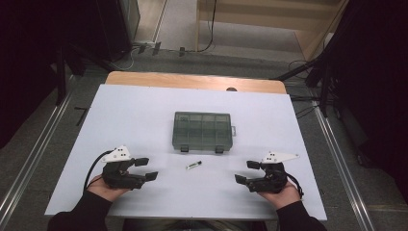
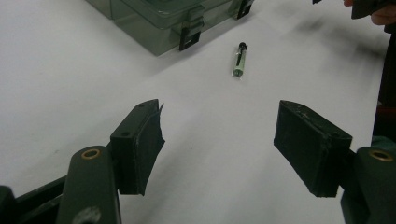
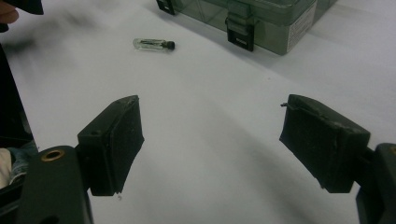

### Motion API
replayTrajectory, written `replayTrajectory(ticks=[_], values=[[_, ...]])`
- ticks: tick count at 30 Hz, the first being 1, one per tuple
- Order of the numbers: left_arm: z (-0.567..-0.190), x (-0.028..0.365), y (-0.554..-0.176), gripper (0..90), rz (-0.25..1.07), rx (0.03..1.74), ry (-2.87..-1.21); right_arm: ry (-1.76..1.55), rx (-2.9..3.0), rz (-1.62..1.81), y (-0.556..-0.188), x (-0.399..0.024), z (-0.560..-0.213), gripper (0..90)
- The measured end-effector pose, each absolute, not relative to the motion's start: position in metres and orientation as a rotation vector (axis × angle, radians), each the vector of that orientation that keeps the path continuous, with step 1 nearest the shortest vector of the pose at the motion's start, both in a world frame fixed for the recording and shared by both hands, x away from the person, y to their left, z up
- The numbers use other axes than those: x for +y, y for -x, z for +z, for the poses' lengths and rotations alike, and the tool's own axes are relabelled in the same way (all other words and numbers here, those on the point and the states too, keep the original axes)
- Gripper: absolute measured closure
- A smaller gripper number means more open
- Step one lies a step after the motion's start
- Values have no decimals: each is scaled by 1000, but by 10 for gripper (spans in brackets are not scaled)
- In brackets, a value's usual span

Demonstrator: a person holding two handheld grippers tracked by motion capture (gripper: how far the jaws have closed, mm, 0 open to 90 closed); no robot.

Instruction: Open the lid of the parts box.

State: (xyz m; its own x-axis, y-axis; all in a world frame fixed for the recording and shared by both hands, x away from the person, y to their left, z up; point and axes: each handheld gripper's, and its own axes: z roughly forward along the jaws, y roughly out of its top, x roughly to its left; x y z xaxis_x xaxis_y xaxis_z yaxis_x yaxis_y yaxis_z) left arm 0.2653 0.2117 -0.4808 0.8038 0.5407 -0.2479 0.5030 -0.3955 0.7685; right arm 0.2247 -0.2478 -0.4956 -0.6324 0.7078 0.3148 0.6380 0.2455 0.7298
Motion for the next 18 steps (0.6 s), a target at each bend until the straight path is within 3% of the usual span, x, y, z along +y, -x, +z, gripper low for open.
replayTrajectory(ticks=[18], values=[[-480, 212, -265, 321, 49, 760, -2058, -1317, 2428, 1341, -227, -248, -497, 222]])
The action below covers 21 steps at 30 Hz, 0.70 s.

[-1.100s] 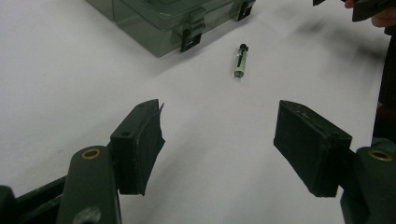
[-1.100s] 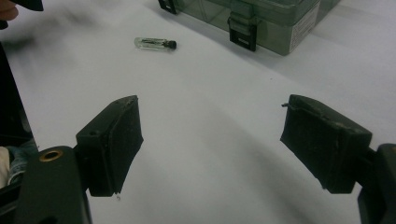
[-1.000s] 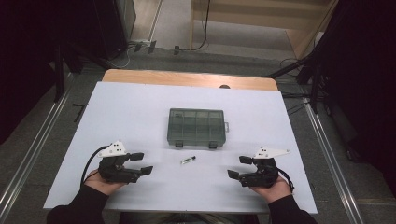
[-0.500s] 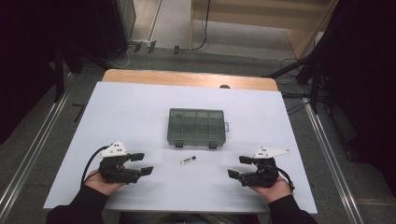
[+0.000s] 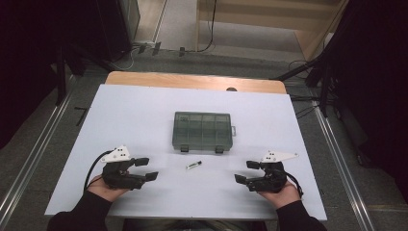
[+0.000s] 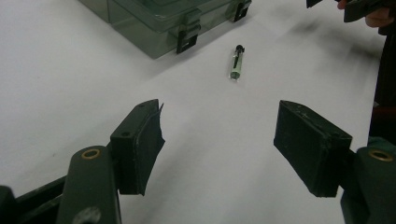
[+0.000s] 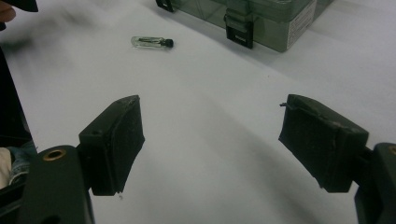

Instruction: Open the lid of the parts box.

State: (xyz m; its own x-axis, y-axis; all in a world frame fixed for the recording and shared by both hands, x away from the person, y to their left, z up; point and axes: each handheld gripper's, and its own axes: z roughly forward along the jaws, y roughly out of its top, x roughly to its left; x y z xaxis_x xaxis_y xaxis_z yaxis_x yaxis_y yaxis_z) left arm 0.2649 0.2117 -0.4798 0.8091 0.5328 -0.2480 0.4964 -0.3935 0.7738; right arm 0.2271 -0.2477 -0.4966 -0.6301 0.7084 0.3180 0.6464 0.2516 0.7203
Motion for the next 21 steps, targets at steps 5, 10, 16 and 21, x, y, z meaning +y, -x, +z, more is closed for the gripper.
replayTrajectory(ticks=[5, 10, 16, 21], values=[[-480, 211, -265, 321, 51, 760, -2057, -1320, 2426, 1343, -227, -248, -497, 222], [-480, 211, -265, 321, 41, 762, -2054, -1325, 2427, 1342, -227, -248, -497, 223], [-480, 212, -266, 321, 37, 765, -2050, -1328, 2424, 1343, -228, -248, -497, 224], [-480, 212, -266, 321, 35, 764, -2051, -1330, 2422, 1341, -228, -249, -496, 225]])
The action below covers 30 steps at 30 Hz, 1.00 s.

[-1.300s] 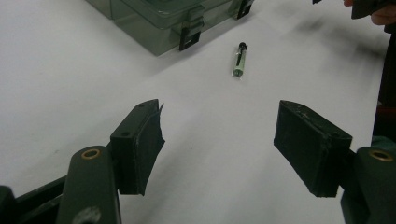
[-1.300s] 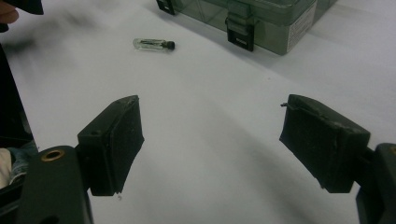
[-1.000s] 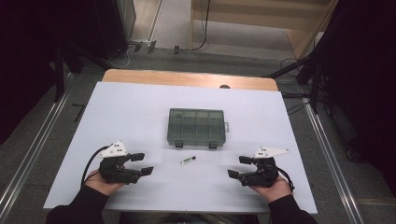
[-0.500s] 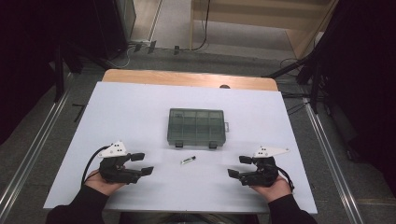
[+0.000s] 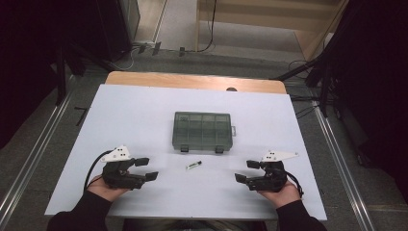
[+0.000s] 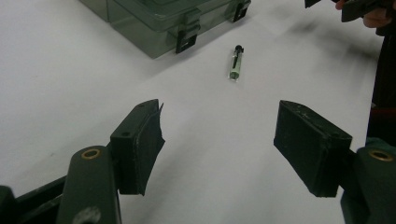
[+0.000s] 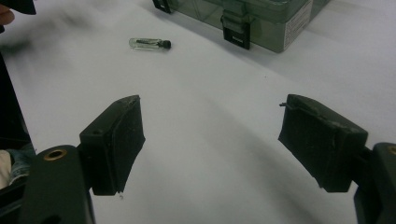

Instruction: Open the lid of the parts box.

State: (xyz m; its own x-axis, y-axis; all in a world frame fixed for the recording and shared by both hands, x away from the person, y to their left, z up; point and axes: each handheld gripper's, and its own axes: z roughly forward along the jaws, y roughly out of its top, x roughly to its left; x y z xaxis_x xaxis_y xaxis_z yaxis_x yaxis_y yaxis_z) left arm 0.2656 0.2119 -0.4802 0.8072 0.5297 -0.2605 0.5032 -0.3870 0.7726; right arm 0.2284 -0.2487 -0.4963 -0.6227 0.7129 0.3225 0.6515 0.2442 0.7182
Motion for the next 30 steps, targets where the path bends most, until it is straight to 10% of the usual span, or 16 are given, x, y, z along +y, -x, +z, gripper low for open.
replayTrajectory(ticks=[30], values=[[-482, 212, -266, 321, 29, 771, -2052, -1321, 2358, 1379, -253, -254, -488, 239]])
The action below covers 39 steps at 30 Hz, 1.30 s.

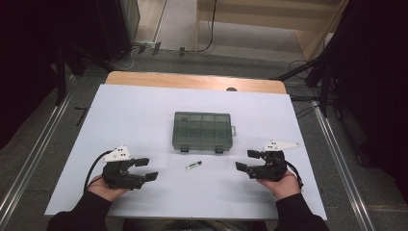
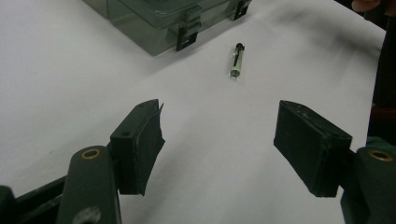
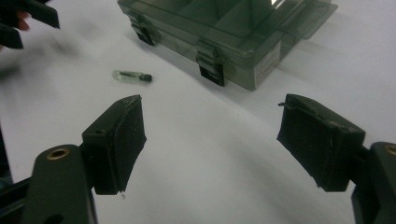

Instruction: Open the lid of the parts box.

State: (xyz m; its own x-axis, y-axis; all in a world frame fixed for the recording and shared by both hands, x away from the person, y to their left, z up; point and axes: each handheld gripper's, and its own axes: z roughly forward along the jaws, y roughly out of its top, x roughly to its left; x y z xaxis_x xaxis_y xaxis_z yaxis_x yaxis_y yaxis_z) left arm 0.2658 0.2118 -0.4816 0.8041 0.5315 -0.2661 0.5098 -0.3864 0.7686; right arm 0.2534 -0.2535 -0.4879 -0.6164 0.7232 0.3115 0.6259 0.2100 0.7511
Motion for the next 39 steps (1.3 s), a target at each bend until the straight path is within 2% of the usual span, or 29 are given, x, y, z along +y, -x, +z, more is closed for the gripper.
replayTrajectory(ticks=[34, 39], values=[[-482, 212, -266, 321, 29, 771, -2054, -1317, 2368, 1290, -284, -239, -484, 259], [-482, 212, -266, 321, 29, 770, -2054, -1337, 2382, 1262, -288, -238, -485, 297]])
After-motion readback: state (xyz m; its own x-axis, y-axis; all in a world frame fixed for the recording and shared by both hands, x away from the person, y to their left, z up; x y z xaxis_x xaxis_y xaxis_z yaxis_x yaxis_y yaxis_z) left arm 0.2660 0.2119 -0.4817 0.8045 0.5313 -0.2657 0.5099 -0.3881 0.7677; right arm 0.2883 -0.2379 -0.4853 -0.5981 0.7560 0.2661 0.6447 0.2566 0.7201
